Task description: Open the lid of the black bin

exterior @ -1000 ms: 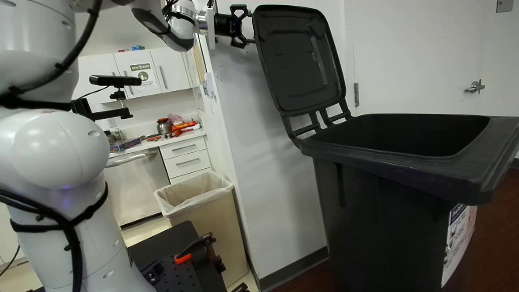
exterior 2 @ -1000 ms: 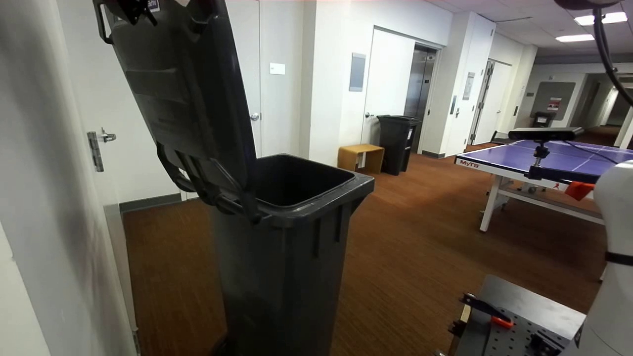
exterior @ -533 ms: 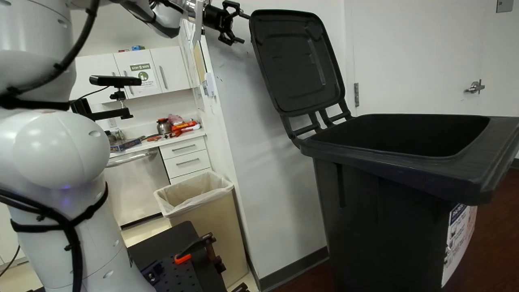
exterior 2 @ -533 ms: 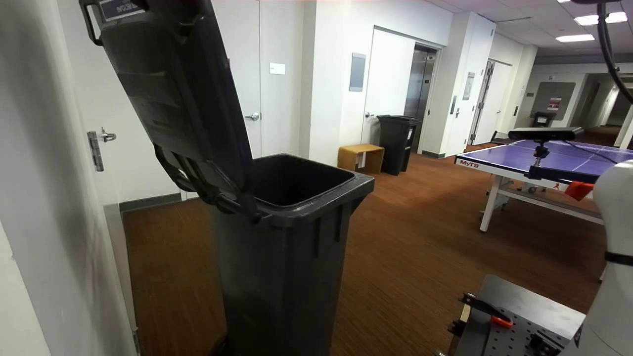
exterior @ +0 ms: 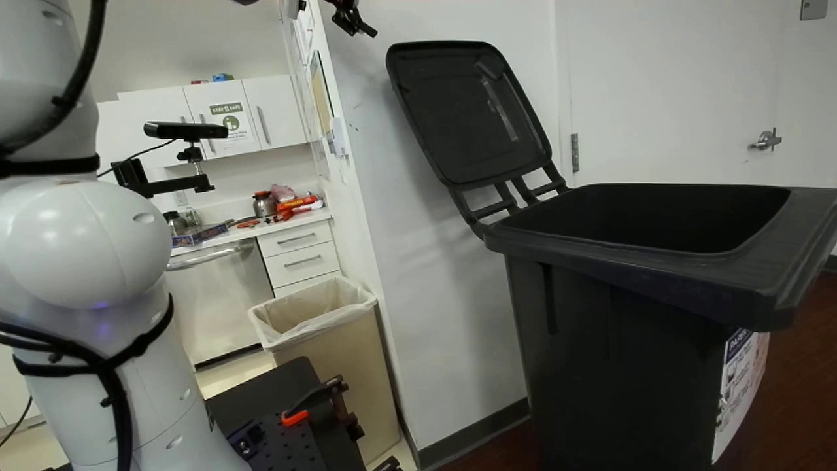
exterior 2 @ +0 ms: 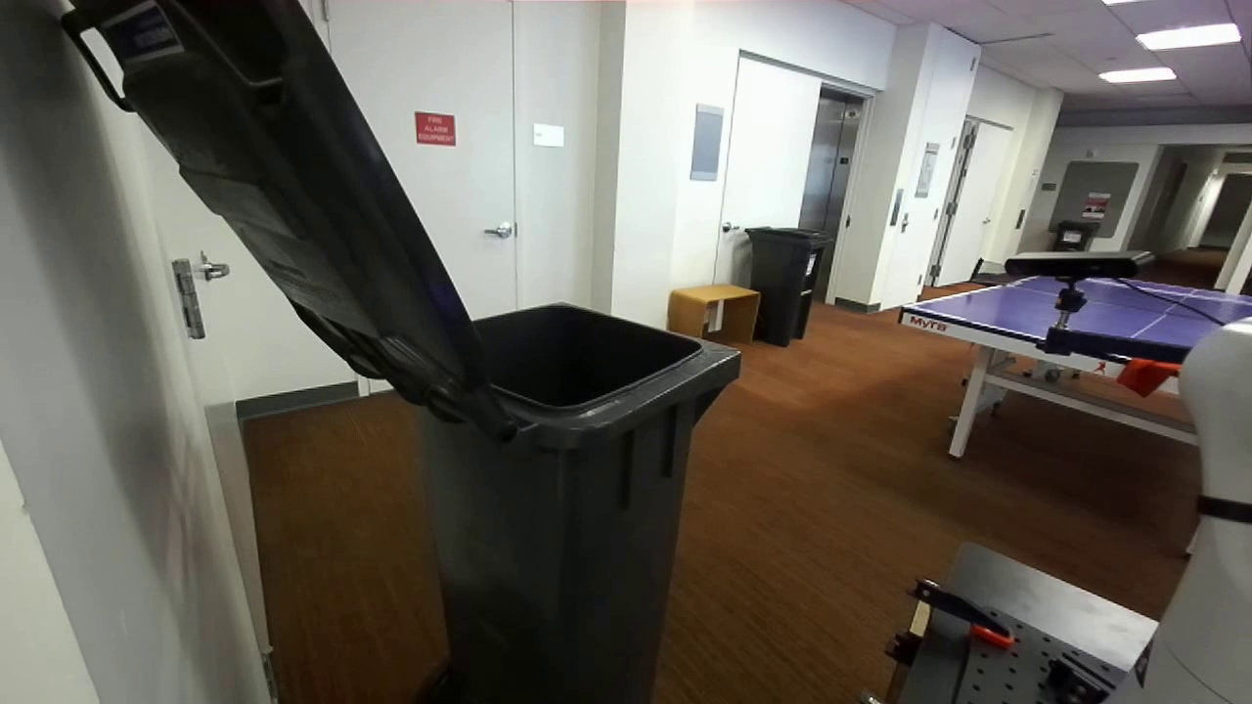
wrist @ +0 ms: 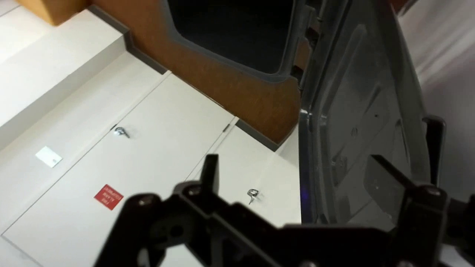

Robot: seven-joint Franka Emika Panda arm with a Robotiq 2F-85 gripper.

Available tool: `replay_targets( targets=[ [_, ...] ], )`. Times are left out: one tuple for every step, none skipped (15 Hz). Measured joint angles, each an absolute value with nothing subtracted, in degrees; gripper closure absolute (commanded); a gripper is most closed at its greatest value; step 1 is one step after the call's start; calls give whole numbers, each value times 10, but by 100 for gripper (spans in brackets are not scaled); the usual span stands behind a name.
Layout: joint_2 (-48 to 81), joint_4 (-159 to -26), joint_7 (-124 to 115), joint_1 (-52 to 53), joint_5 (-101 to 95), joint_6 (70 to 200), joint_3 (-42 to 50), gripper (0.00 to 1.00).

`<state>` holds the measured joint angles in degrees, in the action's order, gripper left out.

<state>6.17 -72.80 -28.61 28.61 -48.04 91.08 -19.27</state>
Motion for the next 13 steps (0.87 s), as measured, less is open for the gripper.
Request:
replay_targets(
  targets=[
    [47, -733, -286, 270, -439, 937, -185, 0],
    [34, -742, -285, 254, -396, 965, -175, 0],
    [22, -755, -284, 237, -350, 999, -163, 0],
    [10, -771, -281, 221, -306, 1034, -149, 0],
    [-1, -790, -274, 207, -259, 1074, -135, 0],
    [-11, -810, -264, 195, -215, 1113, -121, 0],
    [-20, -830, -251, 186, -170, 1149, -108, 0],
    [-29, -850, -234, 180, -123, 1182, -96, 0],
    [-39, -870, -216, 176, -76, 1209, -86, 0],
    [-49, -889, -195, 176, -27, 1228, -77, 0],
    [-60, -905, -173, 176, 23, 1237, -70, 0],
    [-70, -918, -151, 173, 73, 1238, -68, 0],
    [-81, -929, -130, 168, 117, 1235, -68, 0]
  ],
)
